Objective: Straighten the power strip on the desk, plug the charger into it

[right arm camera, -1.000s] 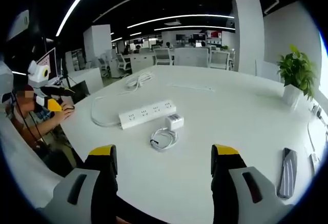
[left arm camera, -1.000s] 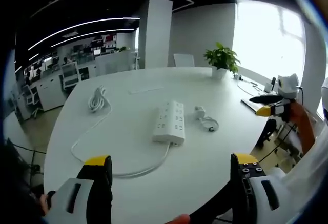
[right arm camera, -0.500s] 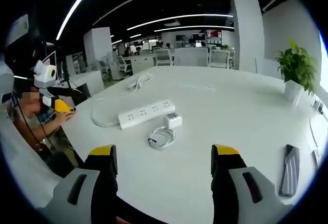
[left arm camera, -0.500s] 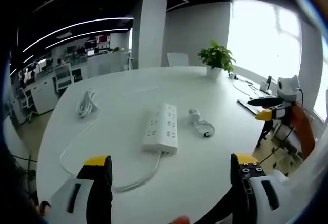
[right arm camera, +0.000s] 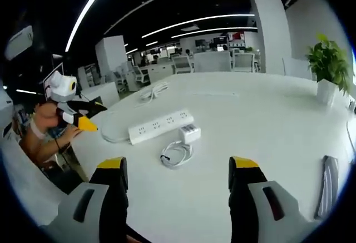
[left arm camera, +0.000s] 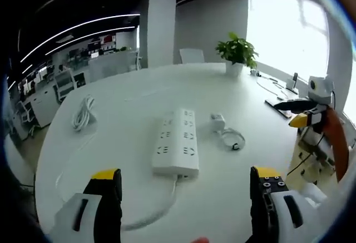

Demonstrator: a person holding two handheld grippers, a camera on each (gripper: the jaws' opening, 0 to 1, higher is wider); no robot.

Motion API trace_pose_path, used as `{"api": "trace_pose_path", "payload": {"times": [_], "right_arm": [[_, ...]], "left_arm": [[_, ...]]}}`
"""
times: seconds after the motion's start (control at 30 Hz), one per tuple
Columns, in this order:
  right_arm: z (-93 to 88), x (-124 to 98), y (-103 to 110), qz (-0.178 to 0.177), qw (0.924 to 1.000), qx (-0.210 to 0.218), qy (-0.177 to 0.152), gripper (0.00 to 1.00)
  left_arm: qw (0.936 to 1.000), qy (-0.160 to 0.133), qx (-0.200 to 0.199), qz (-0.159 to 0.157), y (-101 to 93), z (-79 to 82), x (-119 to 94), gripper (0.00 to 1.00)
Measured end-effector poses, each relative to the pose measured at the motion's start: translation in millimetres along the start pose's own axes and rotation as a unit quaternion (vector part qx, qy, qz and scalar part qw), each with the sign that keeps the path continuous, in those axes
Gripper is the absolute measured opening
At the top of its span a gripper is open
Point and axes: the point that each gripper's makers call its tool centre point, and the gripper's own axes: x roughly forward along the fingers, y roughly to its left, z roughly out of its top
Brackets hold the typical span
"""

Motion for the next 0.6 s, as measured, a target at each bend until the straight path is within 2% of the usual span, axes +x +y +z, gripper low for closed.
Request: {"api": "trace_pose_path", "payload": {"times": [0.13, 0.3, 0.6], "right_arm": [[-0.4, 1, -6, -0.004, 1.0000, 0.003, 0.002, 0.73], [-3.4, 4, -6, -0.002, 0.9999, 0.008, 0.007, 0.73], [-2.9, -3, -15, -0.010, 0.9999, 0.011, 0.007, 0.73]], "left_arm": [[1.0000, 0.007, 0.002, -0.002, 3.3, 2.6, 11, 0.96], [0.9995, 0.032, 0.008, -0.003, 10.0, -1.2, 32, 0.96], [0.9968, 0.075, 0.021, -0.016, 10.4, -3.5, 80, 0.96]]}}
